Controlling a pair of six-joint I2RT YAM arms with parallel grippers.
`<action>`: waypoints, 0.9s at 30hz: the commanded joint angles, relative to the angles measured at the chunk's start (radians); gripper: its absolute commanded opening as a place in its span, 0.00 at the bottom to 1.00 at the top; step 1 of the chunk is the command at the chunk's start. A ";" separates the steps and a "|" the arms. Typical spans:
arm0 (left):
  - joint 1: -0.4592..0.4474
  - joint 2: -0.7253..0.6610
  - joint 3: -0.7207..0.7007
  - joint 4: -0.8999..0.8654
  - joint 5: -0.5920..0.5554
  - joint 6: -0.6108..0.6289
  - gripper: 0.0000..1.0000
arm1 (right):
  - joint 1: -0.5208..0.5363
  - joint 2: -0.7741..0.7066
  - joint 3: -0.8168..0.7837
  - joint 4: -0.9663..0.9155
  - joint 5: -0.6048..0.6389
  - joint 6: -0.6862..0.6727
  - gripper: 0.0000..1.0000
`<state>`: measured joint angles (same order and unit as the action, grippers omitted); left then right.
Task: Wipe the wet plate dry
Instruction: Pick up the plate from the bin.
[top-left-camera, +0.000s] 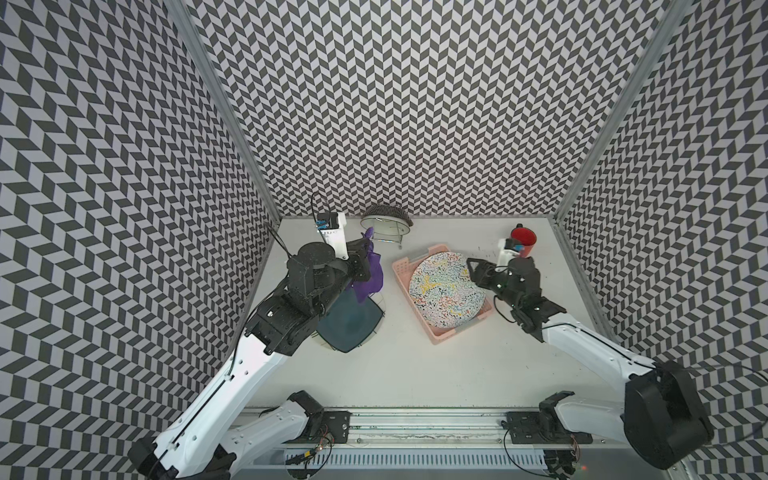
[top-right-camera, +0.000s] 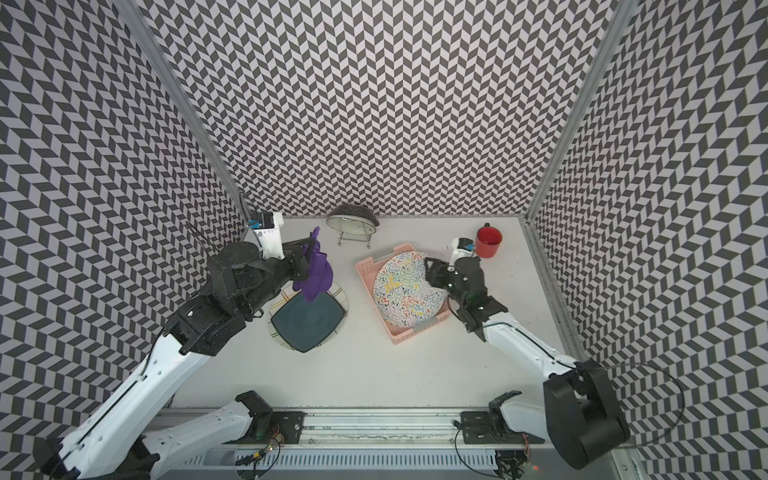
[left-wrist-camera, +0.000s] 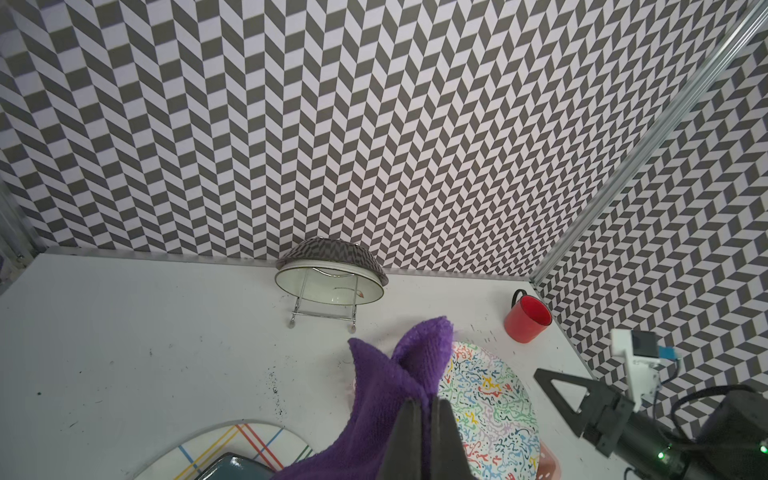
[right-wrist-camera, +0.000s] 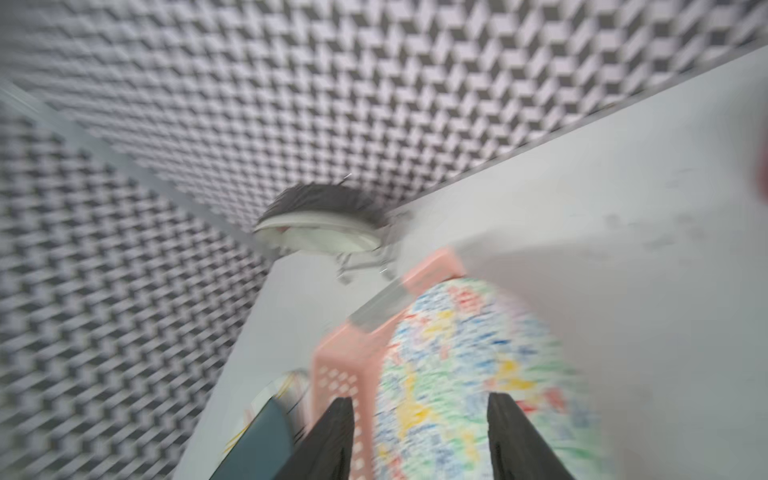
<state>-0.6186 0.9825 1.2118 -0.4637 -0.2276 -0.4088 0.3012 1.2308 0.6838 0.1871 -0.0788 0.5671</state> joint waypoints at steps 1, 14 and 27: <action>0.007 0.023 -0.033 0.072 0.030 -0.008 0.00 | -0.096 -0.019 -0.023 -0.090 -0.166 -0.083 0.58; 0.031 0.209 -0.333 0.234 -0.007 -0.121 0.00 | -0.182 0.274 0.025 0.064 -0.449 -0.133 0.49; 0.011 0.498 -0.463 0.591 0.197 -0.180 0.00 | -0.135 0.218 0.003 0.104 -0.503 -0.140 0.31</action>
<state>-0.5991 1.4662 0.7437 -0.0071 -0.0917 -0.5751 0.1513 1.4963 0.6922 0.2184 -0.5301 0.4355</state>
